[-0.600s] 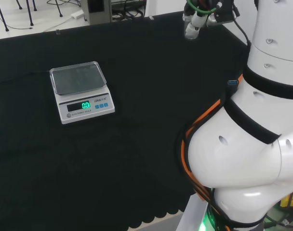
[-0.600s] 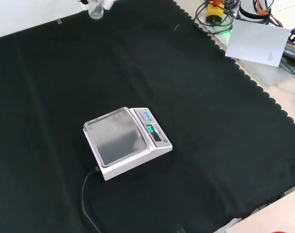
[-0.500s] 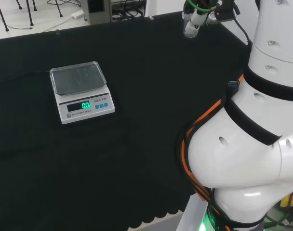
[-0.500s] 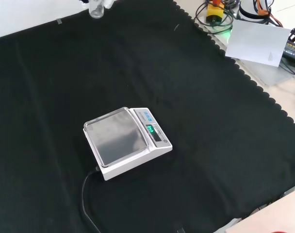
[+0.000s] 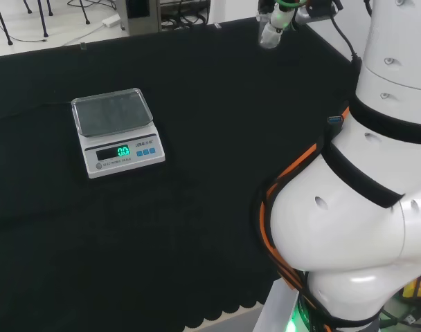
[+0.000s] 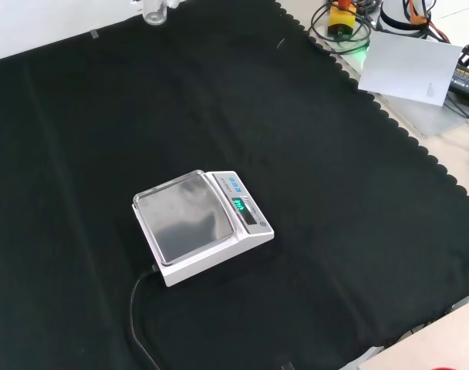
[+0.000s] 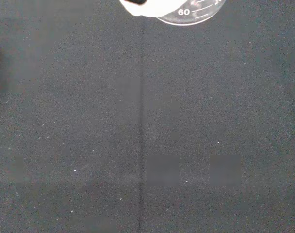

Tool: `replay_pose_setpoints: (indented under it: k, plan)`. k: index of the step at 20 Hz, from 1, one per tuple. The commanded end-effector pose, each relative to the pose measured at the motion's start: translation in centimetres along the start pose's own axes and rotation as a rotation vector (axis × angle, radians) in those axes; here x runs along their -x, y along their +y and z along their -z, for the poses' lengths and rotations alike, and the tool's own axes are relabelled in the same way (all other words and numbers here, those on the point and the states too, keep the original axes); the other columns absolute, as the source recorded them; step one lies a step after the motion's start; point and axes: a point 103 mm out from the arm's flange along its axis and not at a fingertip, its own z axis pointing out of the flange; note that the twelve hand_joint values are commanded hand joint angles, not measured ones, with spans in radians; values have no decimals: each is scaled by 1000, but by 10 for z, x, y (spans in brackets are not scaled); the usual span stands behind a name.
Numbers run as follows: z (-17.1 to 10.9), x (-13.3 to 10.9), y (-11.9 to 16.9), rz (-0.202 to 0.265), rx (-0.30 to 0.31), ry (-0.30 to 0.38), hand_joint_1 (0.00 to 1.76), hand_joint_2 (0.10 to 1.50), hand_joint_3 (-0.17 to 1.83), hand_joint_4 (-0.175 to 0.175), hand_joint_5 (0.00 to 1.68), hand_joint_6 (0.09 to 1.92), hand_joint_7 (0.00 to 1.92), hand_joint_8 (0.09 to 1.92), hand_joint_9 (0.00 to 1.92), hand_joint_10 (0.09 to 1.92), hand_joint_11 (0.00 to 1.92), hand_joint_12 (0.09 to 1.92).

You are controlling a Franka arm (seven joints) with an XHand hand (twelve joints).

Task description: Put the beaker on the electronic balance.

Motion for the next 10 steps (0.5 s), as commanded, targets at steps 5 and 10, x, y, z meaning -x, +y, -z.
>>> replay_pose_setpoints:
  k: [5, 10]
  plan:
    - [19, -41, 14, 71, -61, -72, 1377, 1110, -4, -175, 923, 1076, 860, 1089, 1075, 1049, 1168, 840]
    - [21, -68, 25, 128, -71, -110, 1277, 1124, 2, -175, 929, 1078, 950, 1082, 1152, 958, 1179, 829]
